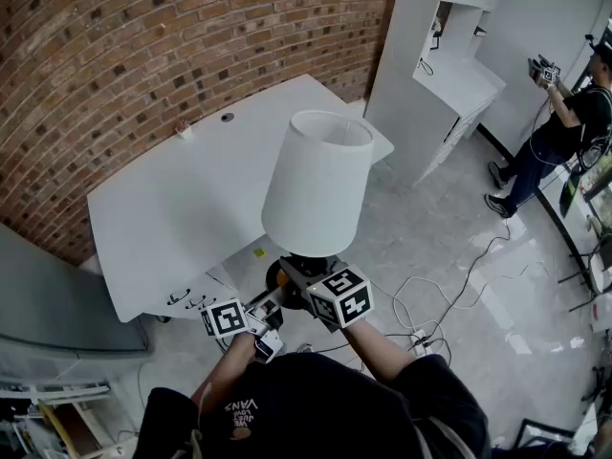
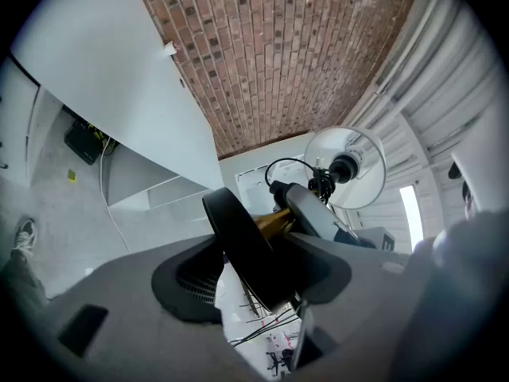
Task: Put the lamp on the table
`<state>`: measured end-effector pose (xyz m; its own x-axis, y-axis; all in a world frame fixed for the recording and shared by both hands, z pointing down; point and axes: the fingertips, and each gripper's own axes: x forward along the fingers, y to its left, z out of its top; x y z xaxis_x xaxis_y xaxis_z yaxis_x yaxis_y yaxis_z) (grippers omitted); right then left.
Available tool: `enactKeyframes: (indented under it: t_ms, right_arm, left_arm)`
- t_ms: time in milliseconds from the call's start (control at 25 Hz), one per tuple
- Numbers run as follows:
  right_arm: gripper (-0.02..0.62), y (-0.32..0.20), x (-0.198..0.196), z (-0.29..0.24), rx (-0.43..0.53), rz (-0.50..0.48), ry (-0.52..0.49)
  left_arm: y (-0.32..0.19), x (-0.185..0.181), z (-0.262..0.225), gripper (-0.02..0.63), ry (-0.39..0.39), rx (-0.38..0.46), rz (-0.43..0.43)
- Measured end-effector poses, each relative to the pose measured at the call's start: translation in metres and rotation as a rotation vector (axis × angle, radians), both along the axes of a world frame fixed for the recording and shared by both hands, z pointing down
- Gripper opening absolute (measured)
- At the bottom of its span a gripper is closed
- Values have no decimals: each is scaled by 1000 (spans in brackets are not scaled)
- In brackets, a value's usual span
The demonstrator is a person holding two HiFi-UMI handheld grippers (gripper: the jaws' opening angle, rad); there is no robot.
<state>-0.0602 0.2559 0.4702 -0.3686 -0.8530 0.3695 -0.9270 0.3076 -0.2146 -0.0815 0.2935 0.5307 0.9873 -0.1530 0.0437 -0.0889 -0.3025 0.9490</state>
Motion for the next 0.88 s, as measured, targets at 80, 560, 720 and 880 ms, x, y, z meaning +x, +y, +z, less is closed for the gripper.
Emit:
enactKeyframes:
  t_ms: [80, 560, 720, 880]
  right_arm:
    - [104, -1, 0, -1, 4, 1, 0]
    - [104, -17, 5, 0, -7, -50, -3]
    - [104, -43, 8, 1, -4, -59, 6]
    - [104, -82, 17, 1, -7, -36, 16]
  left_arm:
    - [-1, 1, -2, 225, -1, 4, 7]
    - [-15, 8, -1, 227, -5, 8, -23]
    - [-41, 13, 1, 225, 14, -4, -16]
    - [-81, 22, 2, 225, 23, 2, 0]
